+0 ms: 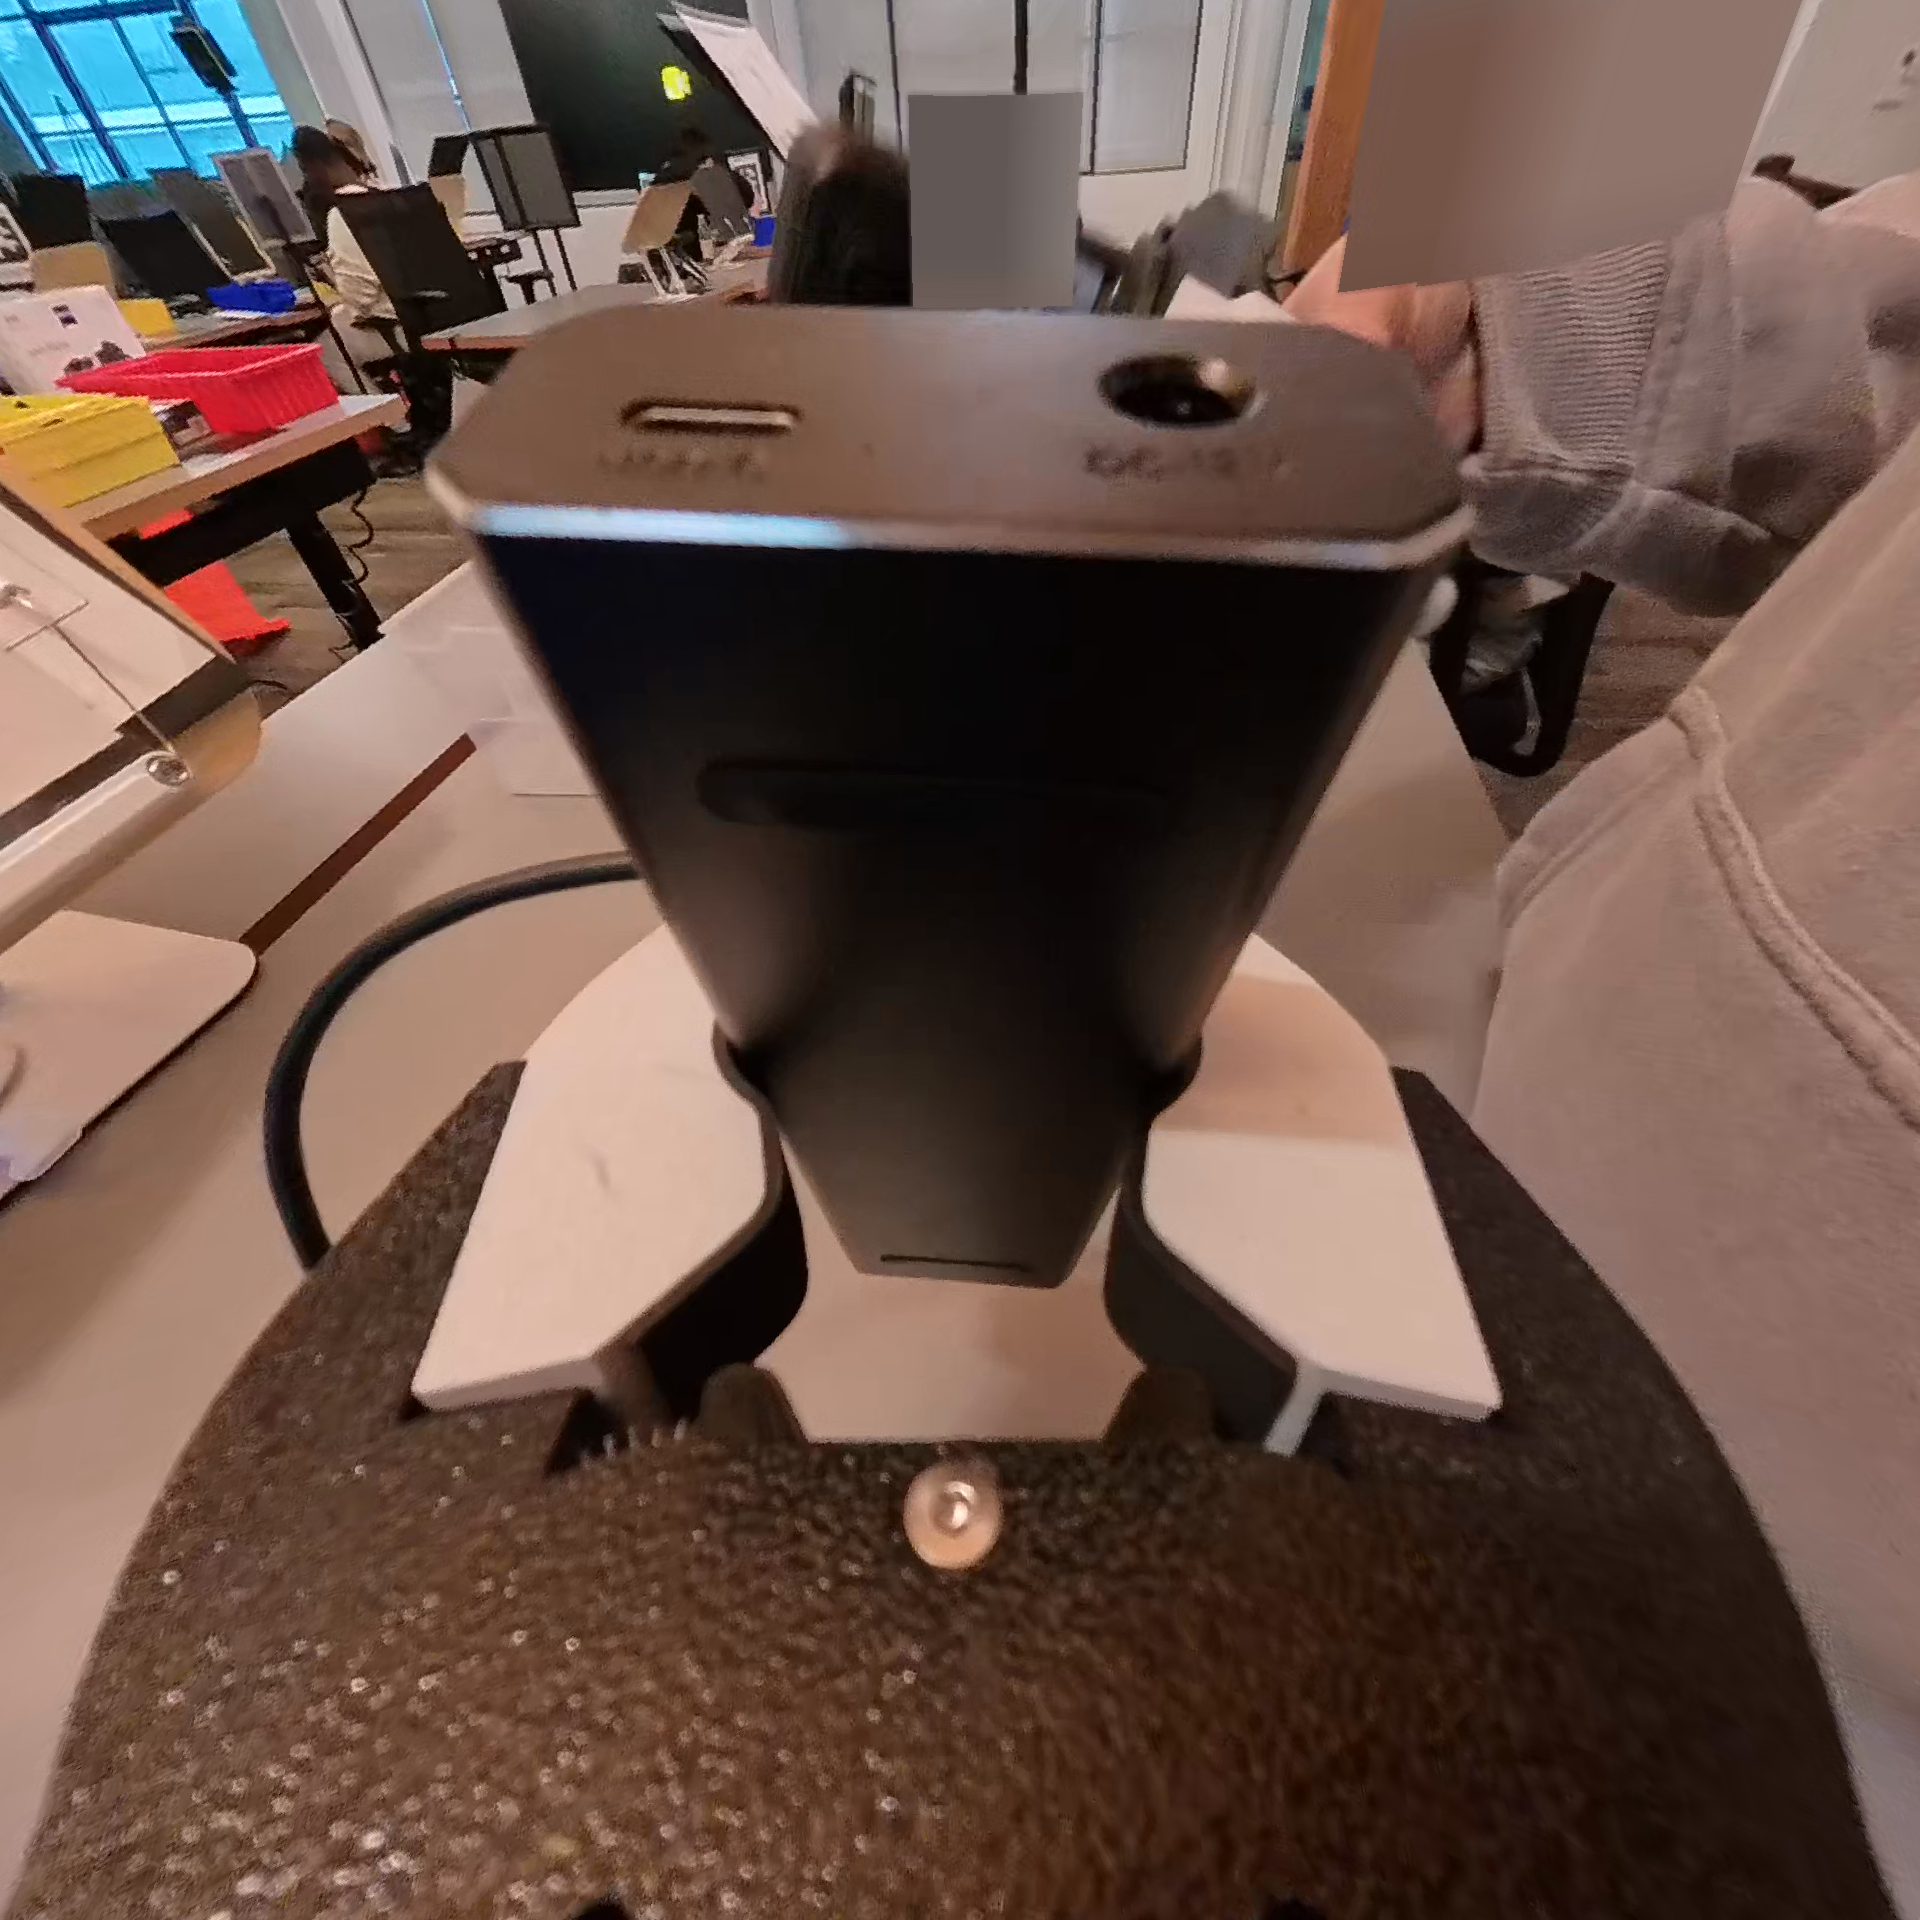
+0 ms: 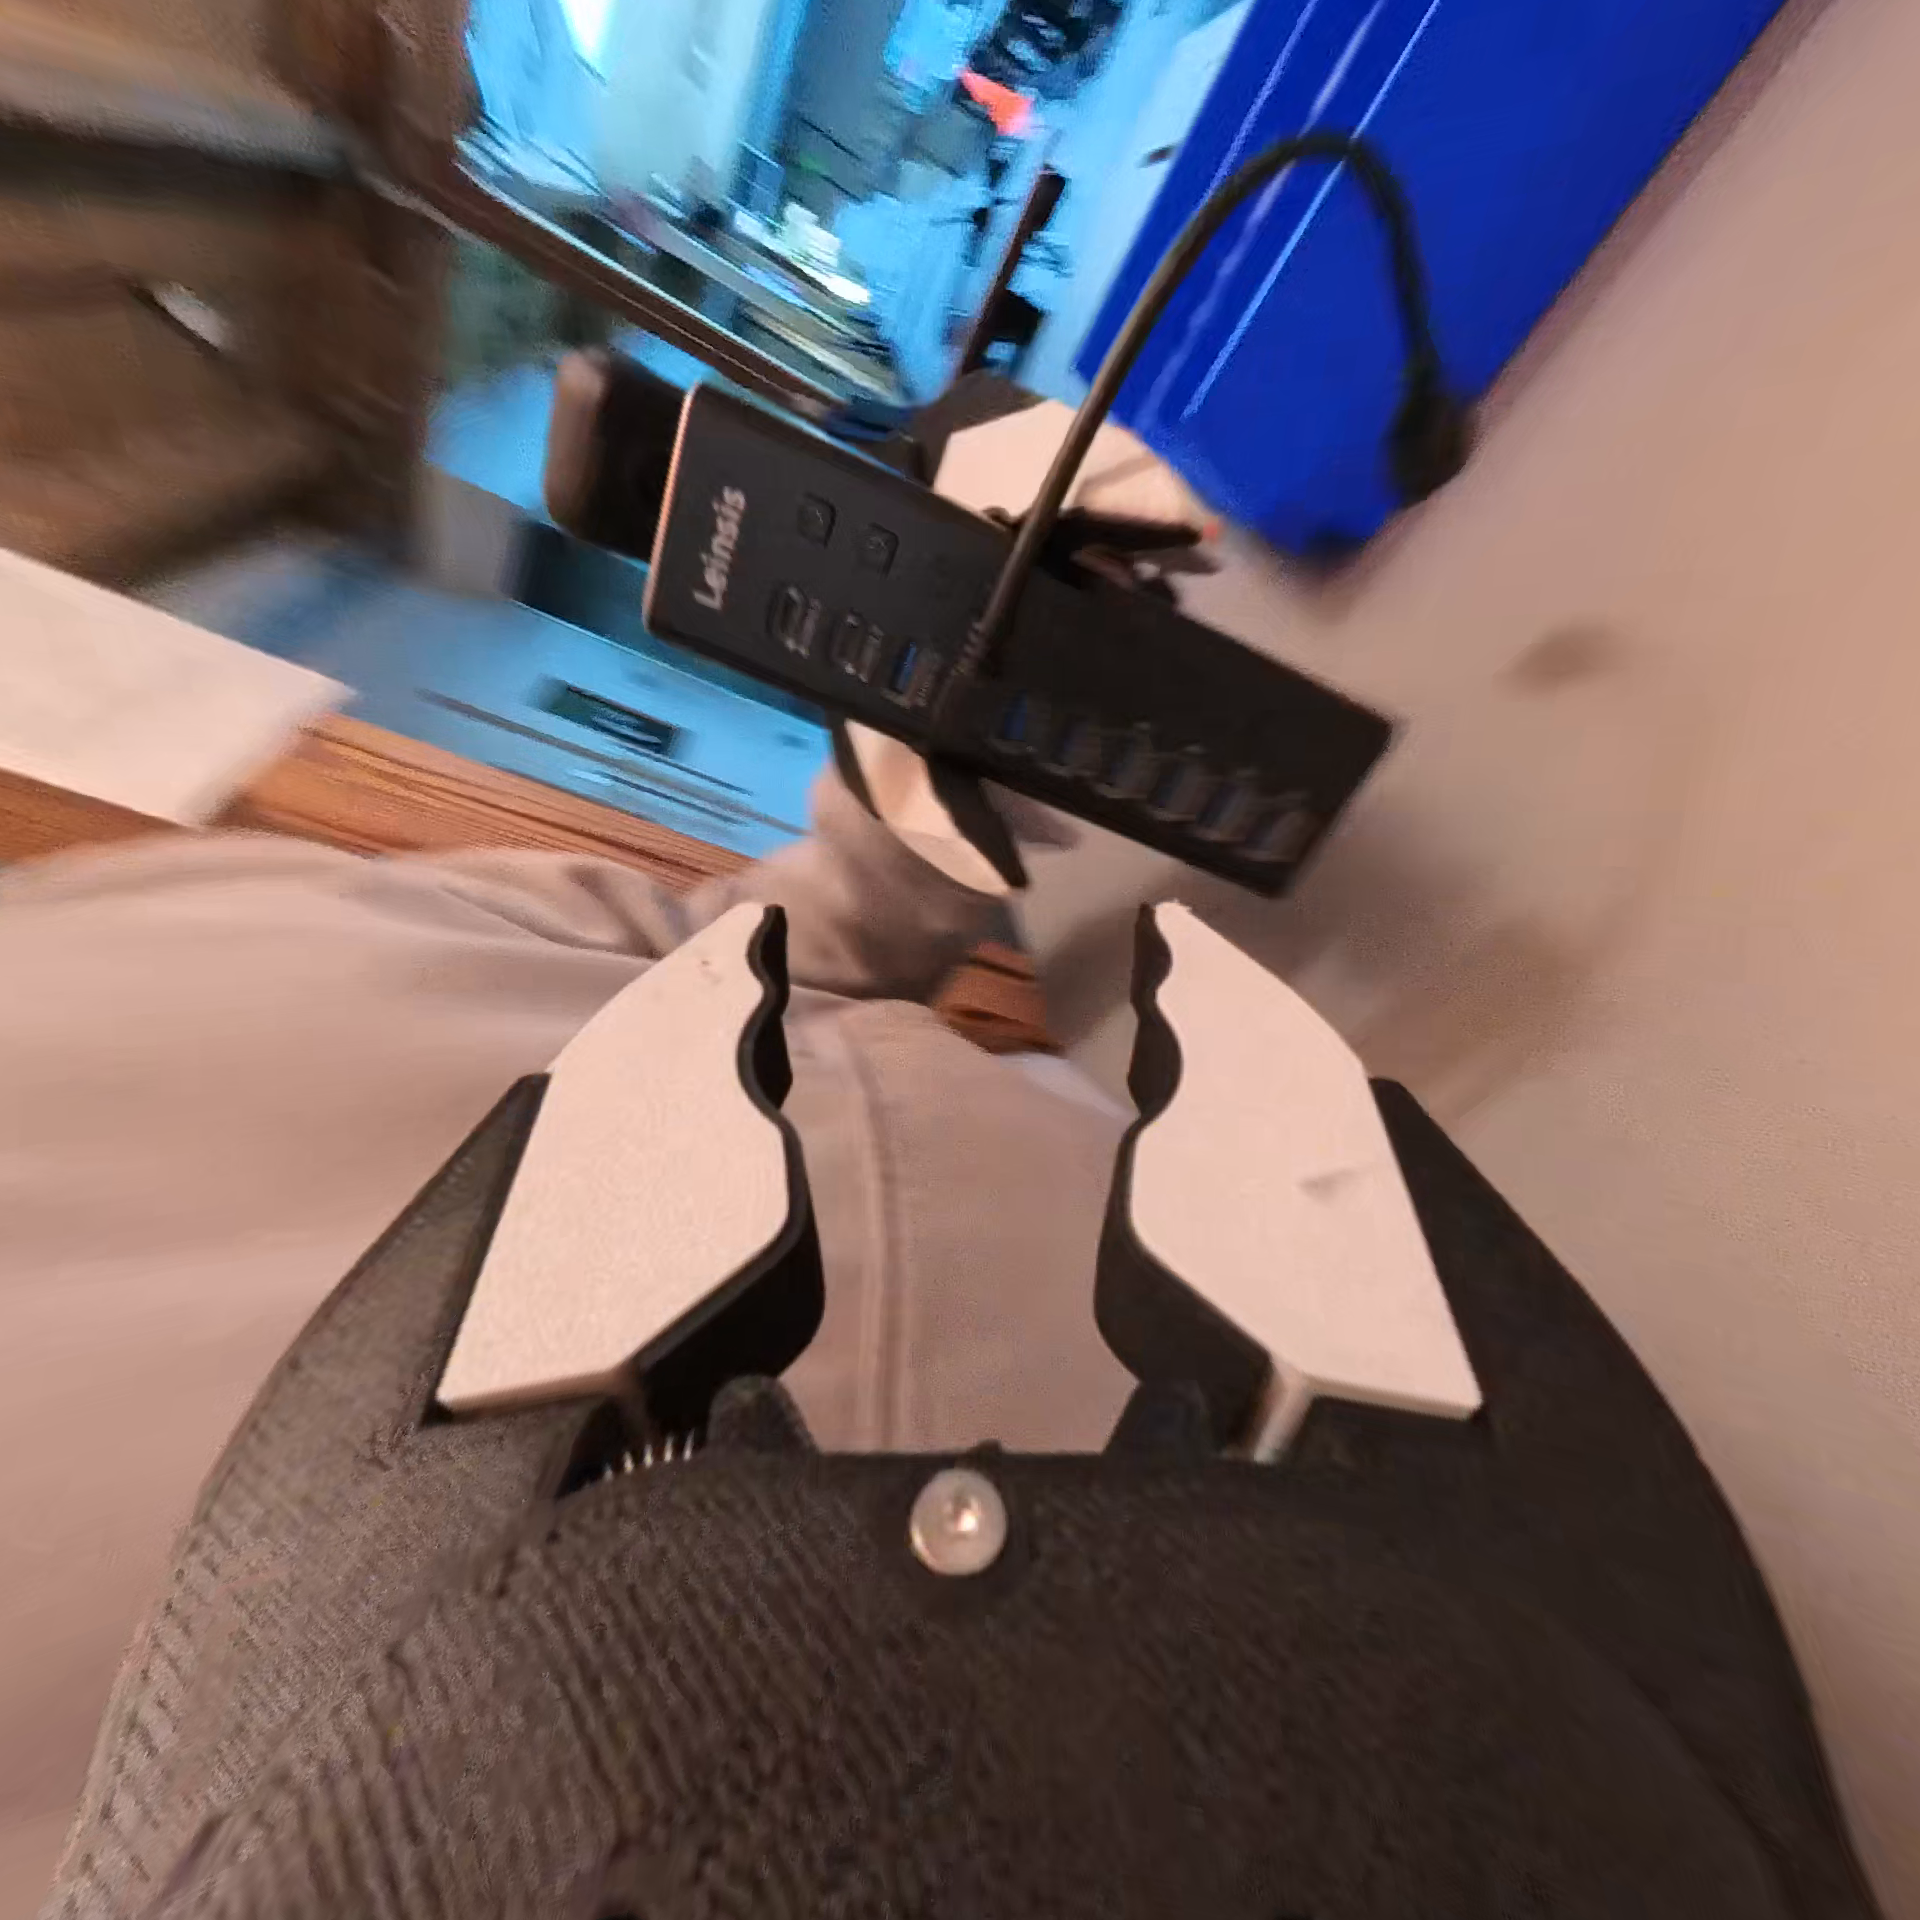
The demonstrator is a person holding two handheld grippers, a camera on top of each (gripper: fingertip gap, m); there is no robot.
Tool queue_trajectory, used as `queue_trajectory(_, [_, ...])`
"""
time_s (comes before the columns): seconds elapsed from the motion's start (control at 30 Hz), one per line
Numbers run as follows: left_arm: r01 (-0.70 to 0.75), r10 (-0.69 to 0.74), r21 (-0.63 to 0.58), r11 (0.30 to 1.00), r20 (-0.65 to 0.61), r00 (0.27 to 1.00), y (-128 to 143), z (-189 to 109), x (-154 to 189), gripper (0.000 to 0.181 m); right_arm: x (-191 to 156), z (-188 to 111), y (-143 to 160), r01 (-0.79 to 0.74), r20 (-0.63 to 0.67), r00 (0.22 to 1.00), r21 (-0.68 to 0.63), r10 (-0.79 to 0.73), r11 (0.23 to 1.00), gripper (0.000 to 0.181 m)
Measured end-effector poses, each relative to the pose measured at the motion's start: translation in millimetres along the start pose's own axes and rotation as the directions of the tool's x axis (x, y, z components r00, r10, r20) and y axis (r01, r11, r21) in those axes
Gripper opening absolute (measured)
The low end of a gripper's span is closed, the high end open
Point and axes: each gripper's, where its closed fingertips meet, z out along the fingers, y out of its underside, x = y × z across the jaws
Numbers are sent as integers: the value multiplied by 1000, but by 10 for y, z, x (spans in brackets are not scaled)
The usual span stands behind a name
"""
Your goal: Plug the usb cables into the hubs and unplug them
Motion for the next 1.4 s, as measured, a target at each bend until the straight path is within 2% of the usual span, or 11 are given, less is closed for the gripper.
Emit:
queue_trajectory(0.03, [-5,5,-9,1000,-5,1000,6,17,3,71,-34,80,-29,-93,87,992,28,90,995,61])
queue_trajectory(0.1, [-21,21,-22,1000,-12,1000,18,44,16,71,2,159,-127,-210,167,967,100,192,972,49])
queue_trajectory(0.17, [-36,35,-37,999,-12,999,41,61,27,71,97,201,-131,-218,149,968,104,201,970,43])
queue_trajectory(0.3, [-78,79,-84,993,-1,997,121,95,42,71,139,276,-185,-268,161,956,143,245,953,44])
queue_trajectory(0.43, [-101,103,-128,987,10,995,215,132,40,71,141,384,-116,-284,149,952,93,269,954,44])
queue_trajectory(0.53, [-114,117,-142,983,10,993,247,156,58,71,172,444,-76,-284,122,954,61,275,957,27])
queue_trajectory(0.6, [-123,128,-153,980,18,992,268,163,53,71,236,454,-70,-281,87,957,57,275,958,8])
queue_trajectory(0.7, [-142,149,-168,976,34,988,294,168,47,71,262,455,-56,-271,61,961,36,269,962,8])
queue_trajectory(0.83, [-148,156,-183,972,33,987,317,188,71,71,265,436,4,-158,13,987,-44,158,987,9])
queue_trajectory(1.03, [-147,156,-179,973,37,987,286,281,147,72,241,326,93,-129,2,991,-153,131,980,10])
queue_trajectory(1.4, [-189,204,-208,960,57,977,197,446,179,72,199,107,128,-87,-77,994,-188,74,978,10])
